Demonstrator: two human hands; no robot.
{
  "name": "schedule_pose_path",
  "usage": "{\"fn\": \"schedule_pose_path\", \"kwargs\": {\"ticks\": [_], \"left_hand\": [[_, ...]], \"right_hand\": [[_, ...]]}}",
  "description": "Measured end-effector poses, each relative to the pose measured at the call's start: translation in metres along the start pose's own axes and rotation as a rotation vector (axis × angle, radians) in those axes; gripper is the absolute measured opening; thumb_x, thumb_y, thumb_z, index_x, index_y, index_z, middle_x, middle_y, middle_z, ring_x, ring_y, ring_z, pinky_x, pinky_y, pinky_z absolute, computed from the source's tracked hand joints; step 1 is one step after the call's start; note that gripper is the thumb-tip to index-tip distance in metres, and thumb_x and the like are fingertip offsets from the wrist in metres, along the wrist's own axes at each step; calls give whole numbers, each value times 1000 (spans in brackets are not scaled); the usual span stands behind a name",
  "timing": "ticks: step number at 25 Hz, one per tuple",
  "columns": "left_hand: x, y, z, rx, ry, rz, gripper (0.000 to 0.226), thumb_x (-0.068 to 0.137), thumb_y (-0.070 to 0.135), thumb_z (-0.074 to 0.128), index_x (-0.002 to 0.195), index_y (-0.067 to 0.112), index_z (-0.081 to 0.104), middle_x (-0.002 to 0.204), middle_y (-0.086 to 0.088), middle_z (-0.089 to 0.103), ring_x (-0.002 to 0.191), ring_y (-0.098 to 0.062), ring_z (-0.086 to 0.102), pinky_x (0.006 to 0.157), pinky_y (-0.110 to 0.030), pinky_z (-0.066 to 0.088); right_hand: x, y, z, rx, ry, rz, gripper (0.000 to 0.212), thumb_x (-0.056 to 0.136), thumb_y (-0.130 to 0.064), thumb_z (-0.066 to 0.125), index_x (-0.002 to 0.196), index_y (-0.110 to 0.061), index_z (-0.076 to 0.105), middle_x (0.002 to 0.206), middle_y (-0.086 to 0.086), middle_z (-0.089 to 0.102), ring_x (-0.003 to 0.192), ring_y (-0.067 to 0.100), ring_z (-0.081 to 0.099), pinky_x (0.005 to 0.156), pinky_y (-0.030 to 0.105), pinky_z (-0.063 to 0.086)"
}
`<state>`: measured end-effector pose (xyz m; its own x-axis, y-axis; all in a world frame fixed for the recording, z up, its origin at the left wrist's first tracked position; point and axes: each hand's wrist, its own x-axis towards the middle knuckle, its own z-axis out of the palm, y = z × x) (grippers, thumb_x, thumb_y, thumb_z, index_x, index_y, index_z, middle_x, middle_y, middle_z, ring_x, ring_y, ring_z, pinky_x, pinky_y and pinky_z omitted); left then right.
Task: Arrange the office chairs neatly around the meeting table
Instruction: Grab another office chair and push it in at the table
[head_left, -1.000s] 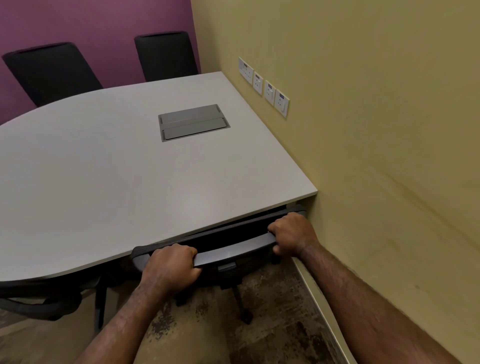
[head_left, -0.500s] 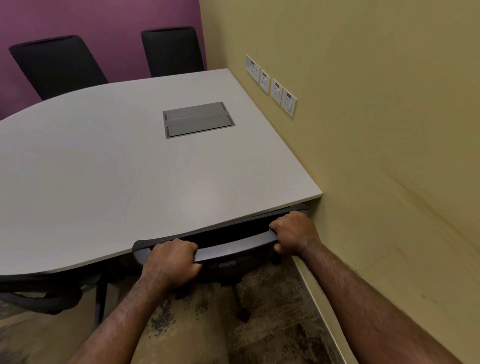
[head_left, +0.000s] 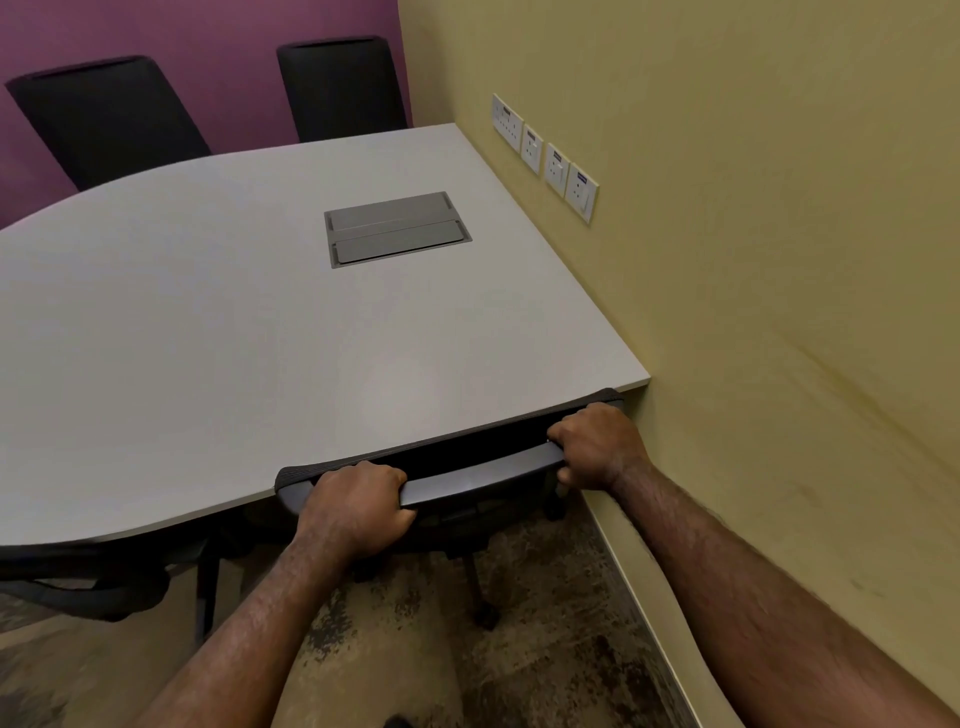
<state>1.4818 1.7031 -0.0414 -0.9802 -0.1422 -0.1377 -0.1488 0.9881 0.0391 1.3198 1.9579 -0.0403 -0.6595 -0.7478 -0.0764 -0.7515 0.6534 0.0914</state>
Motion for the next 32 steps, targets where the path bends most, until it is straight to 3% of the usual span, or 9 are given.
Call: {"fn": "schedule_pose_path", "kwargs": {"ticks": [8, 18, 32], "left_hand": [[14, -6, -2, 1, 2, 2, 15, 74, 45, 50, 68, 31, 51, 55, 13, 43, 55, -10, 44, 54, -31, 34], [25, -1, -5, -9, 10, -4, 15, 74, 44, 49, 67, 30, 50, 56, 12, 44, 54, -12, 44, 54, -31, 34], [36, 5, -1, -19, 18, -25, 15, 74, 45, 50, 66, 31, 50, 54, 13, 44, 52, -8, 43, 52, -30, 34]], "right_hand": [[13, 3, 2, 3, -6, -6, 20, 61, -32, 64, 66, -23, 47, 72, 1, 65, 65, 25, 56, 59, 28, 26], [27, 17, 4, -4, -15, -10, 16, 63, -33, 64, 71, -21, 55, 76, 1, 66, 71, 27, 57, 60, 29, 32], [37, 32, 4, 11, 21, -46, 15, 61, -31, 65, 68, -22, 55, 70, 1, 64, 61, 24, 50, 61, 30, 31]]}}
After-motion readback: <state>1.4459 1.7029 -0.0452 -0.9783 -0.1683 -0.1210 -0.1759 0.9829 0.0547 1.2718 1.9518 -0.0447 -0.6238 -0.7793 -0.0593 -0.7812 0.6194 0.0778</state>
